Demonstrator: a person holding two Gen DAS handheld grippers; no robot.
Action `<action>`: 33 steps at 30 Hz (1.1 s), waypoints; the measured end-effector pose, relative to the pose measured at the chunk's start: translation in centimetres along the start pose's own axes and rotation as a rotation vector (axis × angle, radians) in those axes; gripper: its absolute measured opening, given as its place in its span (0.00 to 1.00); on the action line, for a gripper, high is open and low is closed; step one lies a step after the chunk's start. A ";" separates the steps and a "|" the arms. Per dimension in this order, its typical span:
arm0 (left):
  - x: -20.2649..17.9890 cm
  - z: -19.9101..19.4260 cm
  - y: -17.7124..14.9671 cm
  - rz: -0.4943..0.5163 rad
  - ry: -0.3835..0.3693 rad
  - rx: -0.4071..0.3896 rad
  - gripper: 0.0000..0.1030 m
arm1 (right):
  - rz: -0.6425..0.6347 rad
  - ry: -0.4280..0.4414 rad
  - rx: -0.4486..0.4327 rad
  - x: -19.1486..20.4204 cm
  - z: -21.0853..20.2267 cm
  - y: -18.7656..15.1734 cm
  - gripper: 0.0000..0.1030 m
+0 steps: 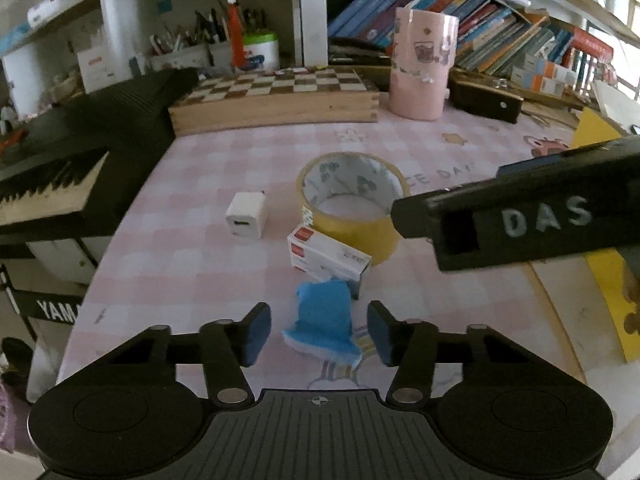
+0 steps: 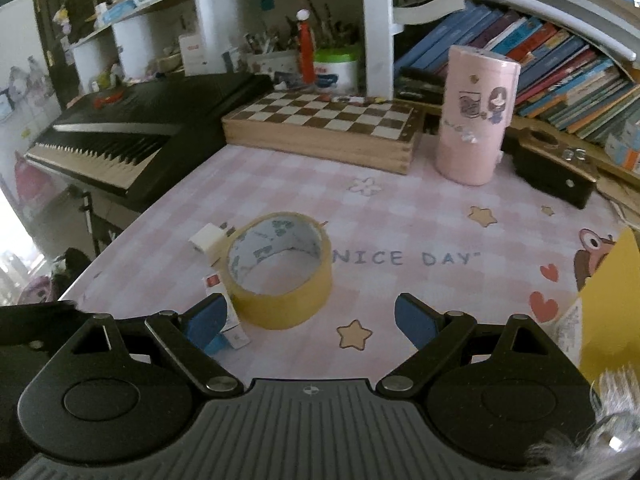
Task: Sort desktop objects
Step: 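Grasp the blue item with the left gripper while the right gripper grasps the yellow tape roll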
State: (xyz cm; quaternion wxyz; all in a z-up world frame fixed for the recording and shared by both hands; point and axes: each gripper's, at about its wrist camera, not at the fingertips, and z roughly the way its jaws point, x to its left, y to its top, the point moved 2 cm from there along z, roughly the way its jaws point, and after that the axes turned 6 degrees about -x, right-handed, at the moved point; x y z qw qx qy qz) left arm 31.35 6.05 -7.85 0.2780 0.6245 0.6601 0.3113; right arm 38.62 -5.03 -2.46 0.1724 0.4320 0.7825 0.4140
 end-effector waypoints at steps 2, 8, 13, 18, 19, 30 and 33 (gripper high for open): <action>0.2 0.4 0.0 -0.019 -0.010 0.000 0.42 | -0.003 0.003 0.005 0.0 0.2 0.0 0.89; 0.1 0.5 -0.1 -0.008 -0.015 0.014 0.31 | -0.016 0.017 0.017 0.1 1.5 0.4 0.89; 0.5 -0.9 0.1 -0.022 -0.002 -0.006 0.27 | -0.046 0.043 0.036 0.7 3.7 0.9 0.92; 1.3 -2.1 0.4 -0.034 0.030 -0.024 0.26 | -0.062 0.061 0.056 1.5 6.3 1.5 0.92; 1.5 -2.3 0.5 -0.039 0.036 -0.027 0.26 | -0.064 0.061 0.059 1.5 6.8 1.6 0.92; 3.1 -2.9 0.4 -0.101 0.066 -0.024 0.26 | -0.030 0.088 0.082 1.3 9.3 1.8 0.84; 3.0 -3.2 0.5 -0.097 0.059 -0.034 0.26 | -0.032 0.074 0.084 1.2 9.0 1.8 0.83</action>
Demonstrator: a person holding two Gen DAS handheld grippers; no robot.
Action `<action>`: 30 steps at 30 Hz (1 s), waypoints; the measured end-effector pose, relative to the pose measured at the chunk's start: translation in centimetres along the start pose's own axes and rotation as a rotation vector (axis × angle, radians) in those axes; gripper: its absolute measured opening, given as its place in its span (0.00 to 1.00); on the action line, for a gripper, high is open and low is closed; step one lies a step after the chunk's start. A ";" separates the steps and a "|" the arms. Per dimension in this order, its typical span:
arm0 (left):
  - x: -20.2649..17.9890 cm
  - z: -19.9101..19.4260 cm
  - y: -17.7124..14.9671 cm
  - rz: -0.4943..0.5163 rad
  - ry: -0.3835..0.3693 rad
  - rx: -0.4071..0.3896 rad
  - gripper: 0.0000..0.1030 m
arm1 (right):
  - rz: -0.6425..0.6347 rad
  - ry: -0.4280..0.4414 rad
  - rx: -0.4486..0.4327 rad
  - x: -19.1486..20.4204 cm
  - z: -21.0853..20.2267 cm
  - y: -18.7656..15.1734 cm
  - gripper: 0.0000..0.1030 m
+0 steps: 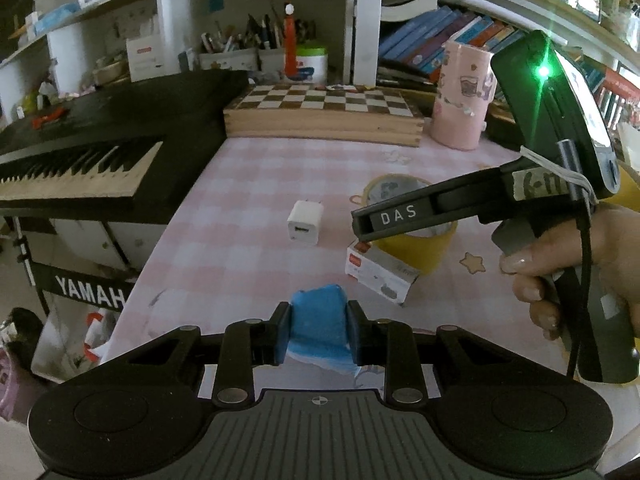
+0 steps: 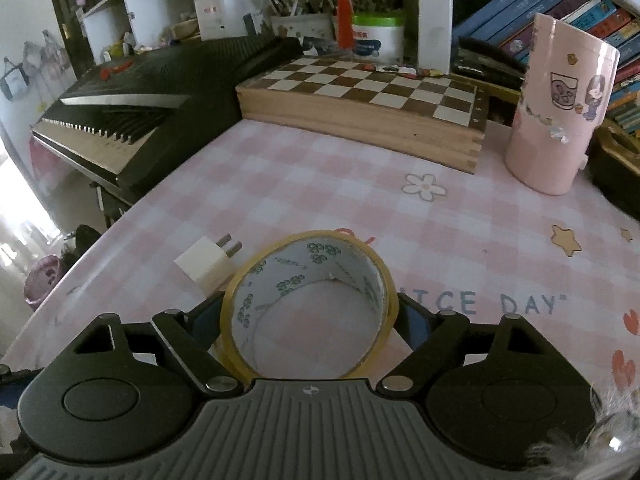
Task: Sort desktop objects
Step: 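Lift the blue item and tape roll and carry both toward the yellow box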
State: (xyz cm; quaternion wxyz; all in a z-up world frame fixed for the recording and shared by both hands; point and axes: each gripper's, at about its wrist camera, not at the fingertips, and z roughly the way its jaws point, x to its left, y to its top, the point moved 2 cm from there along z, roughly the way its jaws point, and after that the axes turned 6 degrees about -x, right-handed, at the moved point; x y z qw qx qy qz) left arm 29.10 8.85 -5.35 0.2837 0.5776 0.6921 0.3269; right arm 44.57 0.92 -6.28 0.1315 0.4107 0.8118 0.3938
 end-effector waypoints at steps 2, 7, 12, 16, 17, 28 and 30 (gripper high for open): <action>0.0 -0.2 0.1 0.000 -0.007 -0.008 0.26 | 0.013 -0.008 -0.018 -0.4 -0.7 0.0 0.83; -0.1 -0.7 0.5 -0.005 -0.025 -0.031 0.26 | 0.049 -0.044 -0.068 -1.5 -3.5 0.0 0.83; -0.2 -1.5 0.8 0.008 -0.038 -0.046 0.26 | 0.061 -0.069 -0.094 -1.8 -6.5 -0.6 0.83; -0.2 -2.7 1.2 0.018 -0.057 -0.075 0.26 | 0.072 -0.080 -0.115 -1.7 -9.0 -1.3 0.83; -0.2 -2.9 1.3 0.018 -0.063 -0.081 0.26 | 0.073 -0.083 -0.119 -1.6 -9.6 -1.5 0.83; -0.3 -6.2 0.9 0.020 -0.158 -0.138 0.26 | 0.085 -0.109 -0.113 0.4 -15.7 -4.6 0.83; 0.0 -6.7 0.6 0.023 -0.172 -0.141 0.26 | 0.098 -0.117 -0.108 1.0 -16.6 -5.4 0.83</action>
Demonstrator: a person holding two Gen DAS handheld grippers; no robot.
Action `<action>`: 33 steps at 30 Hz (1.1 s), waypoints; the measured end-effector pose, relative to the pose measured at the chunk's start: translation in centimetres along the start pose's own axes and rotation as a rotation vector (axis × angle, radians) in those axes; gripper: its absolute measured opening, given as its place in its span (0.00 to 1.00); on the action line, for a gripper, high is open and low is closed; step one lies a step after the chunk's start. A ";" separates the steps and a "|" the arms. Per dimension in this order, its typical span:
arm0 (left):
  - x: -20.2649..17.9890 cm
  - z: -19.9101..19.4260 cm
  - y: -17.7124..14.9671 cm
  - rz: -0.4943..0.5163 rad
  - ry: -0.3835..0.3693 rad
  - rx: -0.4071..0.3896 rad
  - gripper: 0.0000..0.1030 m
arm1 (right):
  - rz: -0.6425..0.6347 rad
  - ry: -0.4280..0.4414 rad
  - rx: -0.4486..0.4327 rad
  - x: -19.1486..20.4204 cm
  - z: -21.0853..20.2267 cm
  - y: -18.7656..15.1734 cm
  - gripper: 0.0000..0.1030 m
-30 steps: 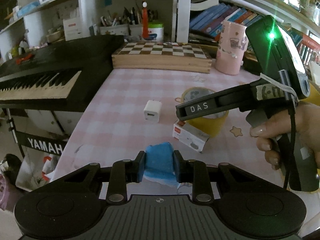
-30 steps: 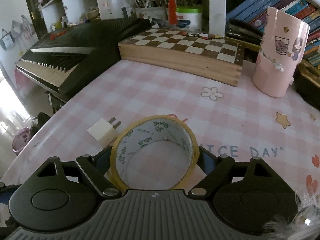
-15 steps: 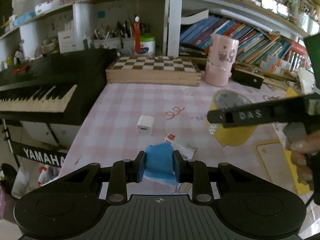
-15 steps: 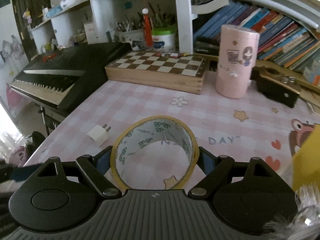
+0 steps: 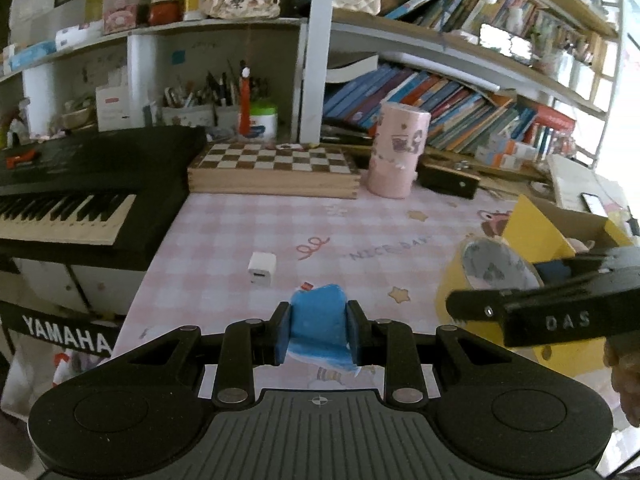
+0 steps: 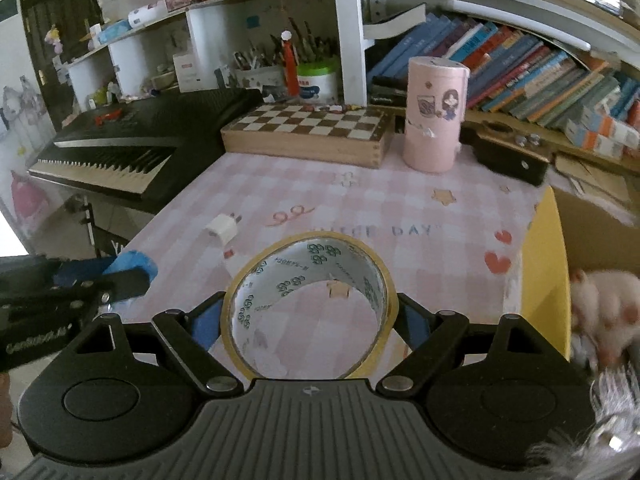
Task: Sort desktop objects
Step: 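Lift the blue item and tape roll and carry both toward the yellow box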
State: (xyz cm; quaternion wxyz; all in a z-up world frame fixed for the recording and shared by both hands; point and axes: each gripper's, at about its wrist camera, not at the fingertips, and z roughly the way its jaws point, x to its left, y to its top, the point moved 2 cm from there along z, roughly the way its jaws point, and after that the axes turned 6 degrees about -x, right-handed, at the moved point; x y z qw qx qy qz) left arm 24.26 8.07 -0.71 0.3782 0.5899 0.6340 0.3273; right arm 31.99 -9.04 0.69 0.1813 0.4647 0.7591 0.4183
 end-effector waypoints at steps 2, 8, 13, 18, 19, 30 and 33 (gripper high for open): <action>0.3 -0.7 -0.2 -0.001 -0.011 0.002 0.26 | 0.015 -0.010 0.007 0.5 -0.9 -0.7 0.83; 1.0 -3.1 -1.3 -0.006 -0.054 0.013 0.26 | 0.052 -0.028 0.017 2.5 -3.2 -3.0 0.83; 1.2 -5.1 -2.3 0.030 -0.091 0.020 0.26 | 0.078 -0.050 0.023 4.6 -5.0 -4.9 0.83; 1.3 -6.8 -3.3 0.062 -0.130 0.031 0.26 | 0.070 -0.087 0.016 6.7 -7.0 -6.6 0.83; 1.2 -7.1 -3.5 0.070 -0.141 0.032 0.26 | 0.063 -0.098 0.014 7.1 -7.4 -7.0 0.83; 0.8 -10.3 -5.4 0.163 -0.235 0.044 0.26 | 0.157 -0.163 0.017 9.6 -10.7 -10.9 0.83; 0.6 -10.9 -5.9 0.185 -0.261 0.048 0.26 | 0.176 -0.178 0.013 10.3 -11.5 -11.8 0.83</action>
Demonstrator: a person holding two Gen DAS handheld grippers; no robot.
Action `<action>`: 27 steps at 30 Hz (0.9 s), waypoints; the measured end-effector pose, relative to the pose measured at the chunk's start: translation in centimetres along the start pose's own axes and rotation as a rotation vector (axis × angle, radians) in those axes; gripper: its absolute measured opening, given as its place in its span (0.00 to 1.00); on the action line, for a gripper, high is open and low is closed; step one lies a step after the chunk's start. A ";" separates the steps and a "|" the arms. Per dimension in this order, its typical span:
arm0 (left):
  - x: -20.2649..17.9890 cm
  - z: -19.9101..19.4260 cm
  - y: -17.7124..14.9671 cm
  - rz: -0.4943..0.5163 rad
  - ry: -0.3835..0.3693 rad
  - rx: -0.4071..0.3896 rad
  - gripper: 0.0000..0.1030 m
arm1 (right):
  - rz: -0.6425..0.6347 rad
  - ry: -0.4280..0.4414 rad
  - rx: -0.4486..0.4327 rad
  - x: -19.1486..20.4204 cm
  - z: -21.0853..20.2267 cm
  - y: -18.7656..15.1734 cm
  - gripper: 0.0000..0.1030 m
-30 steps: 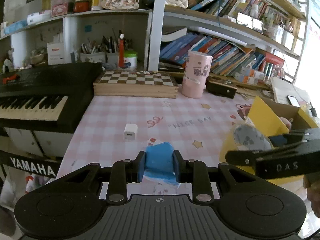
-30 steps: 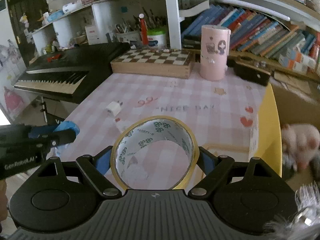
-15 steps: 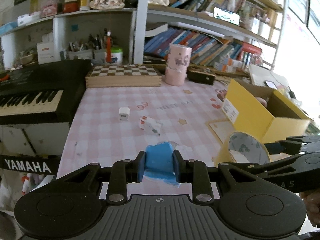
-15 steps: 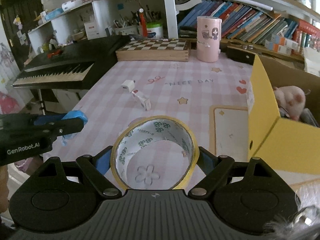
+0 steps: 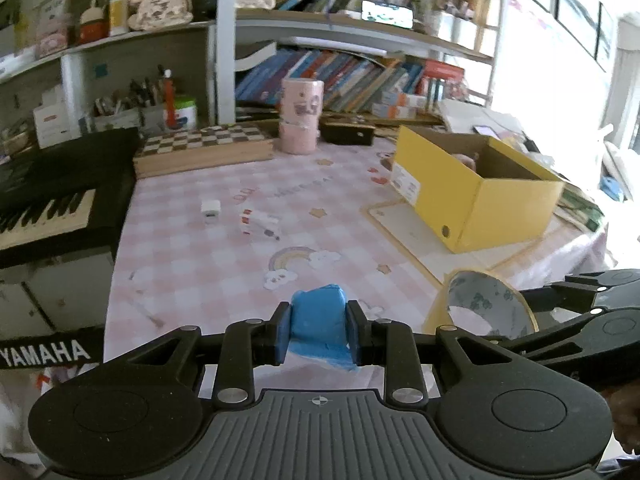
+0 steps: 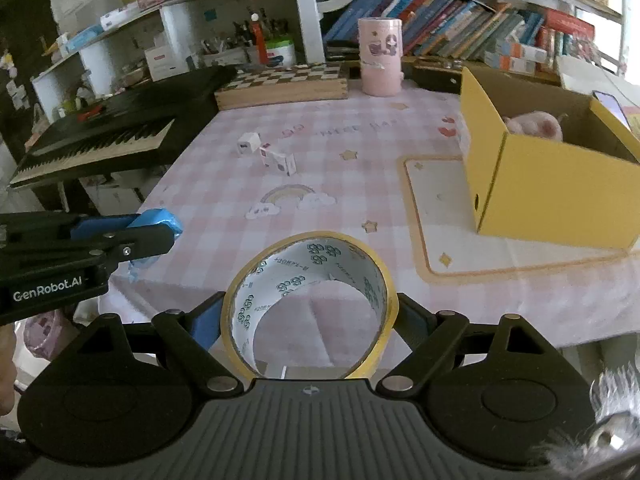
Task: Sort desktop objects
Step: 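Lift the blue item and tape roll and carry both toward the yellow box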
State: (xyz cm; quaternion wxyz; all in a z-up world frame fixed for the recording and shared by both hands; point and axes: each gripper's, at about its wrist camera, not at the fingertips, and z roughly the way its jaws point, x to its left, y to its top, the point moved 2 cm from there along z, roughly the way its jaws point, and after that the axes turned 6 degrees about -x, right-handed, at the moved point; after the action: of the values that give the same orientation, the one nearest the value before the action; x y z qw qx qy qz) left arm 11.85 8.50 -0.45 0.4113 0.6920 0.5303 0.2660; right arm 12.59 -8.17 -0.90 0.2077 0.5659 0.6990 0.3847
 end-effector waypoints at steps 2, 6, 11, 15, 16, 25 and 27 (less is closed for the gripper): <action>-0.3 -0.2 -0.3 0.013 -0.022 0.007 0.26 | 0.013 -0.012 0.000 0.2 -0.5 -0.7 0.83; -1.1 -0.5 -0.5 0.045 -0.068 0.009 0.26 | 0.041 -0.047 -0.001 0.2 -1.7 -1.7 0.83; -2.2 -0.4 -0.5 0.068 -0.119 0.002 0.26 | 0.073 -0.096 -0.008 -0.4 -3.1 -2.6 0.83; -3.2 -0.2 -0.4 0.089 -0.160 -0.002 0.26 | 0.103 -0.135 -0.016 -1.2 -4.0 -3.1 0.83; -3.5 0.0 -0.4 0.093 -0.169 -0.002 0.26 | 0.109 -0.145 -0.019 -1.4 -4.2 -3.2 0.83; -5.9 1.2 -0.1 0.124 -0.244 0.009 0.26 | 0.183 -0.213 -0.024 -3.9 -5.9 -4.3 0.83; -6.7 1.5 0.0 0.137 -0.263 0.013 0.26 | 0.194 -0.228 -0.025 -4.5 -6.2 -4.4 0.83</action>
State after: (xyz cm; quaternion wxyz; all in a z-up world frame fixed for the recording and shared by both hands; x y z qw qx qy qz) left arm 11.07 1.72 -0.81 0.4536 0.7580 0.4251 0.1973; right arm 6.52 -14.58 -1.17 0.2546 0.6684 0.6079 0.3448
